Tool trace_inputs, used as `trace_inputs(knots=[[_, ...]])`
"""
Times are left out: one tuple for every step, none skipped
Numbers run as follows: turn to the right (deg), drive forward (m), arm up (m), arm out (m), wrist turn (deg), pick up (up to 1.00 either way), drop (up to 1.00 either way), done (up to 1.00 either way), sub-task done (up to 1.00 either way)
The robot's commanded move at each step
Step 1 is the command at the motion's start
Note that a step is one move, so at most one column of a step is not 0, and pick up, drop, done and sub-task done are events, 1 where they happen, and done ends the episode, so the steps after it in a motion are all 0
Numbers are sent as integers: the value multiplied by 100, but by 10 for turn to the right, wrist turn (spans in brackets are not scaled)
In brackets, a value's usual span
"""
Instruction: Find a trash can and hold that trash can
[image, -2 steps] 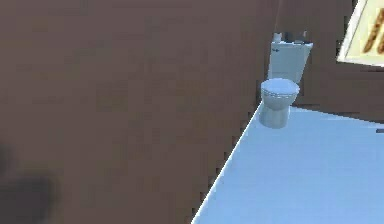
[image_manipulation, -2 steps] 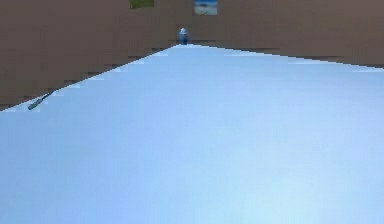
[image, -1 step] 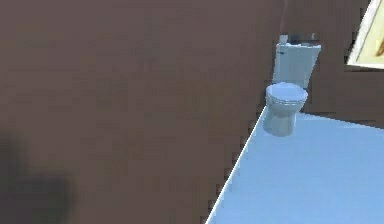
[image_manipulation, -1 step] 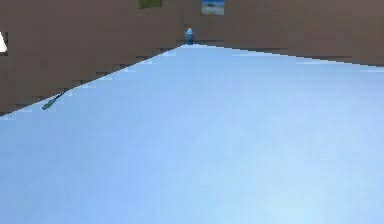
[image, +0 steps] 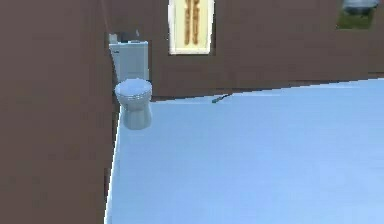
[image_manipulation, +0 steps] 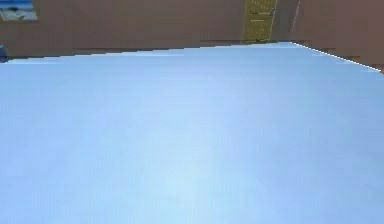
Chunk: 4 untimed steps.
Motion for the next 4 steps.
trace_inputs(knots=[[450,0,0,0,0,0,0,0,0],[300,0,0,0,0,0,0,0,0],[0,25,0,0,0,0,0,0,0],[-240,0,0,0,0,0,0,0,0]])
